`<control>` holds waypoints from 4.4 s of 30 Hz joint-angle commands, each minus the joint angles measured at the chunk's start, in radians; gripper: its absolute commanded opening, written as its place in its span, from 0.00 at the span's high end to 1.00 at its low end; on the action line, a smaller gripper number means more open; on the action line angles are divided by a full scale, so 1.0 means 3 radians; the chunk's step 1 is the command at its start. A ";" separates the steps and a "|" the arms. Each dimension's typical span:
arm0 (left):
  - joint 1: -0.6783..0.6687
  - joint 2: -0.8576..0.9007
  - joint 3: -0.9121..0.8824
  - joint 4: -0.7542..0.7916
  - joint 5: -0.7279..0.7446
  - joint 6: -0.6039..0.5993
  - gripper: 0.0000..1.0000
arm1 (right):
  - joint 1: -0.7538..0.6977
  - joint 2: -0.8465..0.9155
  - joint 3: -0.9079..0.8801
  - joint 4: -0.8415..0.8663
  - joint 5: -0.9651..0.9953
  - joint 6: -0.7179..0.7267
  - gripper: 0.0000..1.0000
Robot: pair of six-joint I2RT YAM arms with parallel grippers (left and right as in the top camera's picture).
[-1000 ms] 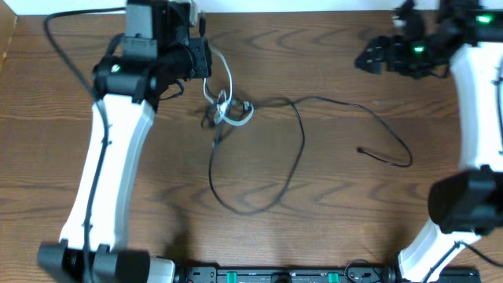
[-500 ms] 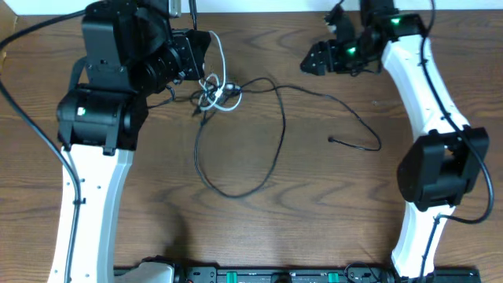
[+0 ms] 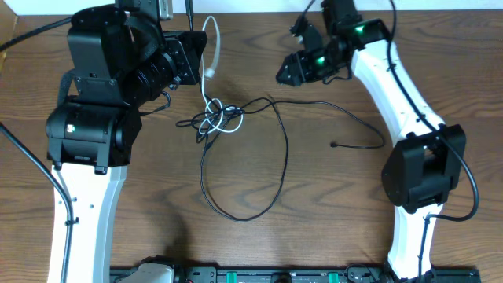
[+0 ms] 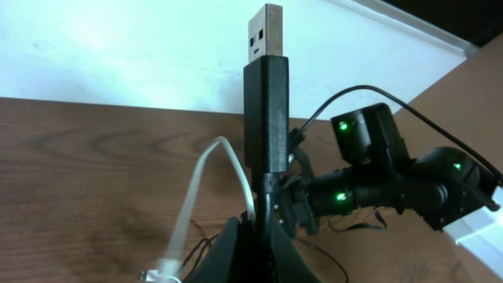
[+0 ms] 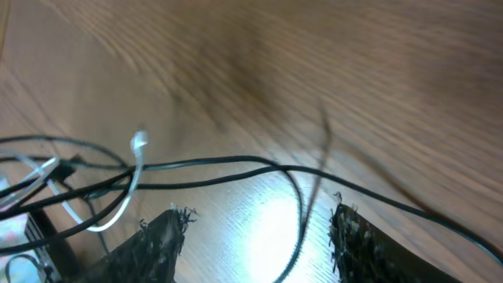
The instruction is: Untangle cables
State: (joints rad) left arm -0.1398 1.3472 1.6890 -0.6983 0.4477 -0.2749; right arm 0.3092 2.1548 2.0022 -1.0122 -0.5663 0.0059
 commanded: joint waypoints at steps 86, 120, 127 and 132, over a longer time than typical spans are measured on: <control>0.0631 0.1329 0.0018 -0.0950 -0.1420 -0.0696 0.92 | 0.1414 0.0394 -0.0028 -0.0088 0.1193 0.0974 0.67; 0.0627 0.1329 0.0011 -0.0707 0.0973 0.1417 0.49 | -0.0187 -0.1926 0.0076 -0.0175 0.0851 0.0774 0.99; 0.0460 0.1329 0.0011 -0.0683 0.1769 0.1794 0.40 | -0.0209 -0.1742 0.0064 -0.0273 0.0636 0.0745 0.99; 0.0074 0.1366 0.0011 -0.0586 0.1681 0.1999 0.40 | -0.0202 -0.1690 0.0064 -0.0270 0.0540 0.0748 0.99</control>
State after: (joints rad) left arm -0.0608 1.7424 1.6890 -0.8883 0.9005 0.2466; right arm 0.2424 1.6535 2.0186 -1.0950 -0.3511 0.2478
